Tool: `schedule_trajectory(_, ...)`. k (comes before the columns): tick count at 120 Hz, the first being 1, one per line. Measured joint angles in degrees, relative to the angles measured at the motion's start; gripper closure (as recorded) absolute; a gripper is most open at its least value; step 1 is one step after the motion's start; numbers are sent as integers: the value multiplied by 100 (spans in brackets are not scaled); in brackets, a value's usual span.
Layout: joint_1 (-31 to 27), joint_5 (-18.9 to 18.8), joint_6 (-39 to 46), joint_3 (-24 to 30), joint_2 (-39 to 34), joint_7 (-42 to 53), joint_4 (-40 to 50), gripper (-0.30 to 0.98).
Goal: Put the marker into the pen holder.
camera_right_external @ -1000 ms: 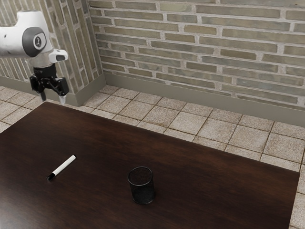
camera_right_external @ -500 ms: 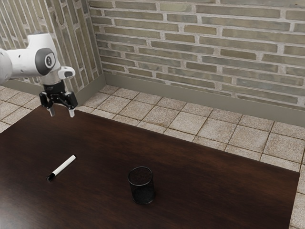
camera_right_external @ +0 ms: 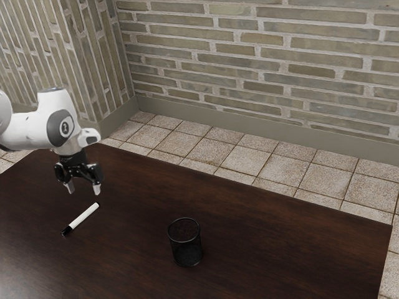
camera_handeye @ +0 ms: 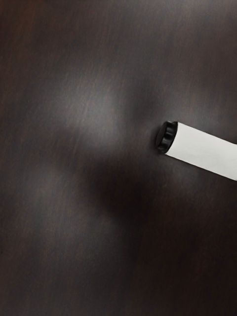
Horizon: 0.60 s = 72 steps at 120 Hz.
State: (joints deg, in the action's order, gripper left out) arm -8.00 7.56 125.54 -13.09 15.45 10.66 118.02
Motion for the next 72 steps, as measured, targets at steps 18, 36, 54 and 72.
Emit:
schedule_trajectory(18,69,-6,765,8,-213,-19,620,3)
schedule_trajectory(36,76,-458,1201,22,-127,20,744,27)
schedule_trajectory(54,92,-713,1475,123,60,109,745,38)
schedule_trajectory(72,94,-768,1652,183,147,177,755,40)
